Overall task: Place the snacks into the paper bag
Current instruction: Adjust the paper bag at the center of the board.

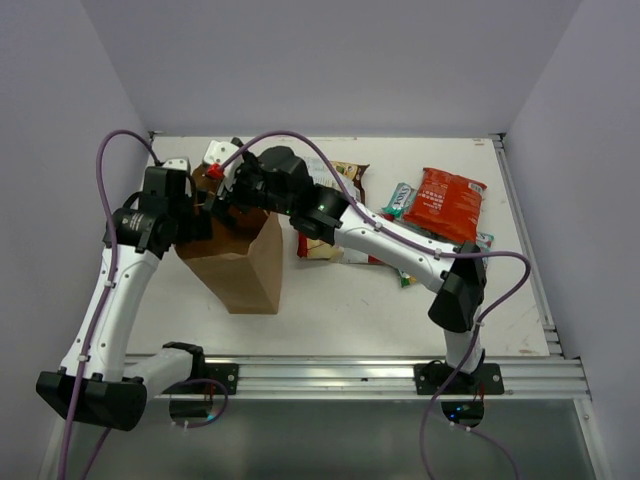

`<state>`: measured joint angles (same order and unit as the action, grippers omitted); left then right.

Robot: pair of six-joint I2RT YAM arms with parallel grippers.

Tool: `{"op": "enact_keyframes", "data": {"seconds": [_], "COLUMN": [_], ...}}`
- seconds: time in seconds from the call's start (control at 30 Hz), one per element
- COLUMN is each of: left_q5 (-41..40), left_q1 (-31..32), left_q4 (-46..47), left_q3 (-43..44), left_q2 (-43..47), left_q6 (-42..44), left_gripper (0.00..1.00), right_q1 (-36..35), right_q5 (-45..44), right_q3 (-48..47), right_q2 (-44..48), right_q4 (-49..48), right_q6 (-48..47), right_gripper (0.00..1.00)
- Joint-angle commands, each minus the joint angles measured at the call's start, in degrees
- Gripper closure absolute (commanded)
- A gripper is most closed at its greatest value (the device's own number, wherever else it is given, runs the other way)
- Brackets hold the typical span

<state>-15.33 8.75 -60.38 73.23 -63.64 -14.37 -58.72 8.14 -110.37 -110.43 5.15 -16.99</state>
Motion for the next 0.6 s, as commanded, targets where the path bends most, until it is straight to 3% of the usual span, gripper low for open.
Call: {"op": "enact_keyframes", "data": {"seconds": [0.0, 0.57], "left_q5": [1.09, 4.87], "left_q1": [-0.32, -0.32], "left_q4": [1.76, 2.28], "left_q3": [-0.55, -2.92], "left_q2": [1.32, 3.34], "left_q6": [0.31, 3.12], "left_gripper": [0.18, 0.18], "right_q1": [0.01, -0.08], "right_q5": [-1.90, -5.85], "right_q3": [-3.19, -7.93], "right_q2": [-1.27, -4.70], "right_q4": [-1.99, -1.99], "right_q6": [-0.76, -1.55], "right_gripper": [0.01, 0.02]}}
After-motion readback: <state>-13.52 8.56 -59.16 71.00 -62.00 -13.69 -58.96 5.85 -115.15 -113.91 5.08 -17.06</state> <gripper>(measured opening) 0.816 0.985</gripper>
